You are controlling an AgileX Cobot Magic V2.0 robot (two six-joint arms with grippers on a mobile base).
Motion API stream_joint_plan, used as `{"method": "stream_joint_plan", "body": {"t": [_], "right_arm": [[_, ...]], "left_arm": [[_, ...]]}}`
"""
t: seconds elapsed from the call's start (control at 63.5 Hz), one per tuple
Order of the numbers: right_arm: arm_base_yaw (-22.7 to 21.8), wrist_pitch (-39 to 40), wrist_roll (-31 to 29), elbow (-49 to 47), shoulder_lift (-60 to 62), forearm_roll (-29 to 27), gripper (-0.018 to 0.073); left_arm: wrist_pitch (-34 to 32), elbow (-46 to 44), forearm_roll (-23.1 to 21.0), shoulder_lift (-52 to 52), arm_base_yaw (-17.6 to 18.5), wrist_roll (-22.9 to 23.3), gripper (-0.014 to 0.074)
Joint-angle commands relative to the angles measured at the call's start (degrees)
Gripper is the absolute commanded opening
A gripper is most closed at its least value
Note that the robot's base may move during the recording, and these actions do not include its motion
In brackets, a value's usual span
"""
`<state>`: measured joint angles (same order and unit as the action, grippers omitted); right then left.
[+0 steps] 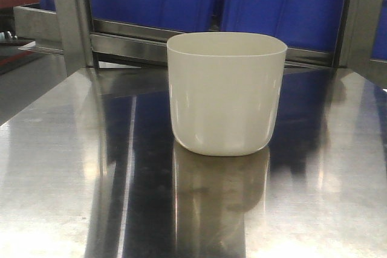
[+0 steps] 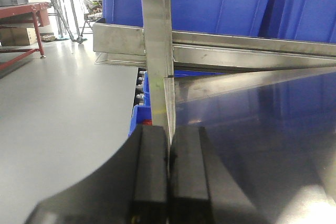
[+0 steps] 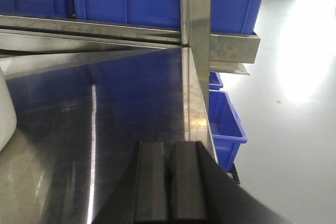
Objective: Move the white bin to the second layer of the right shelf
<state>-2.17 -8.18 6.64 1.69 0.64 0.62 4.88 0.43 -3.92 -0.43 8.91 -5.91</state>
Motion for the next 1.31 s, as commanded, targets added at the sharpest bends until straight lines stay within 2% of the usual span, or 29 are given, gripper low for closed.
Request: {"method": "stream_joint_plan", "body": {"t": [0.0,0.819,1.008,1.291], "right_arm": [[-0.35,4.88,-0.08,-0.95,1.08,0.23,0.0048],[-0.35,4.88,-0.08,-0.95,1.08,0.23,0.0048],[-0.35,5.01,-1.19,-0.95,1.08,5.79,0.0048],[-0.35,7.08,-1.19,-0.95,1.08,5.93,0.0048]], "left_arm": [[-4.88,2.11,-0.31,-0.80,0.30,0.20,0.0085],[-4.88,2.11,-0.31,-0.80,0.30,0.20,0.0085],[-4.88,2.11,-0.31,-0.80,0.30,0.20,0.0085],[-4.88,2.11,-0.31,-0.80,0.30,0.20,0.0085]]}}
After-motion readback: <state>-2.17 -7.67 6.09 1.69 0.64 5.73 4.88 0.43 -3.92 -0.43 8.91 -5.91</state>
